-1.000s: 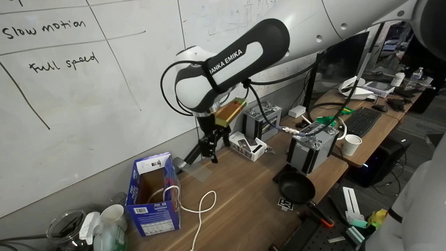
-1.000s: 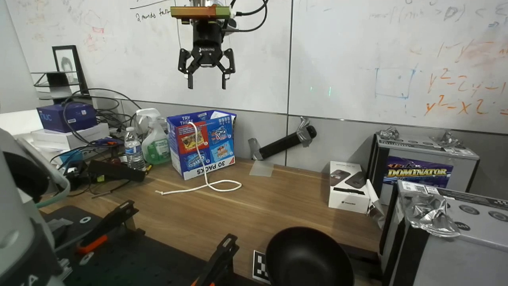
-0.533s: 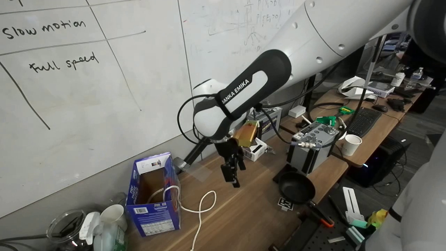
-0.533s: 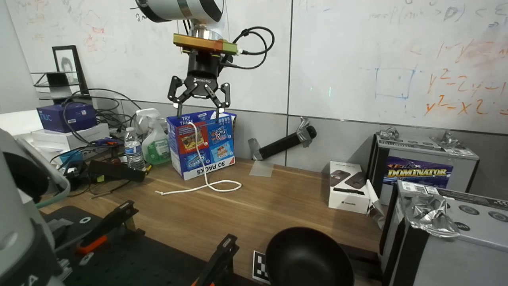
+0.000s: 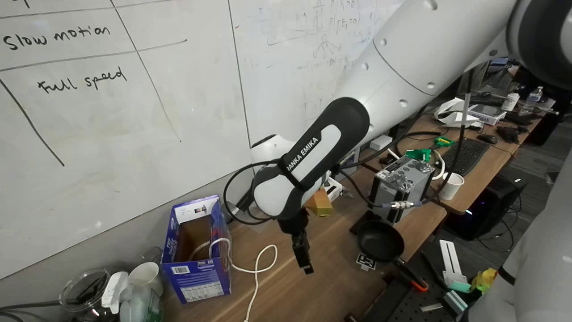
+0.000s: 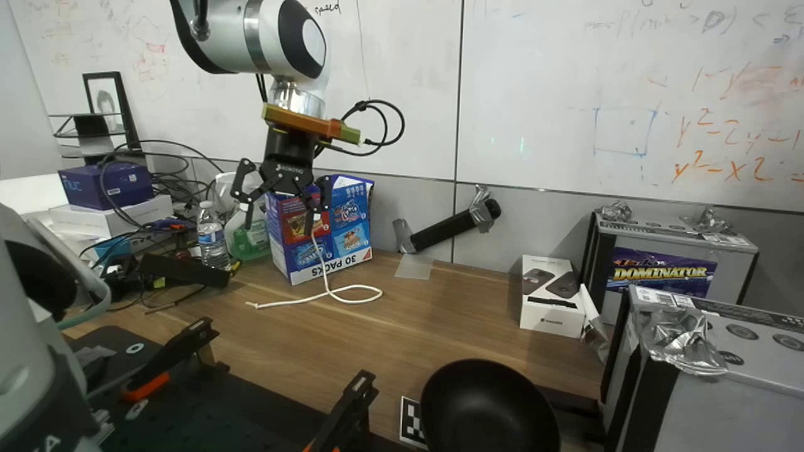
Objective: Pick up the white ropes from the counter and put them in the box
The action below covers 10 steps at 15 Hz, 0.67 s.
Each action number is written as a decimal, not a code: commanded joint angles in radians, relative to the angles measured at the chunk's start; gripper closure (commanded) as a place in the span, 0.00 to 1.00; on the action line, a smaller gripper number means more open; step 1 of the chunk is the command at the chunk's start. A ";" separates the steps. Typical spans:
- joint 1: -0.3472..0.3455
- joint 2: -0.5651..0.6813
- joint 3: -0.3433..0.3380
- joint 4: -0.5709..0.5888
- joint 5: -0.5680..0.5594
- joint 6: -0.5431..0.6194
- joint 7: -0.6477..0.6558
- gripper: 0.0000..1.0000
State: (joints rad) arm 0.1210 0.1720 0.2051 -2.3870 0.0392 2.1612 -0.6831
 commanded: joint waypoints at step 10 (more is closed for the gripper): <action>0.014 0.334 0.140 0.153 0.022 0.184 -0.258 0.00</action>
State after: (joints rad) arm 0.1322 0.4288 0.3280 -2.3080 0.0635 2.3256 -0.8965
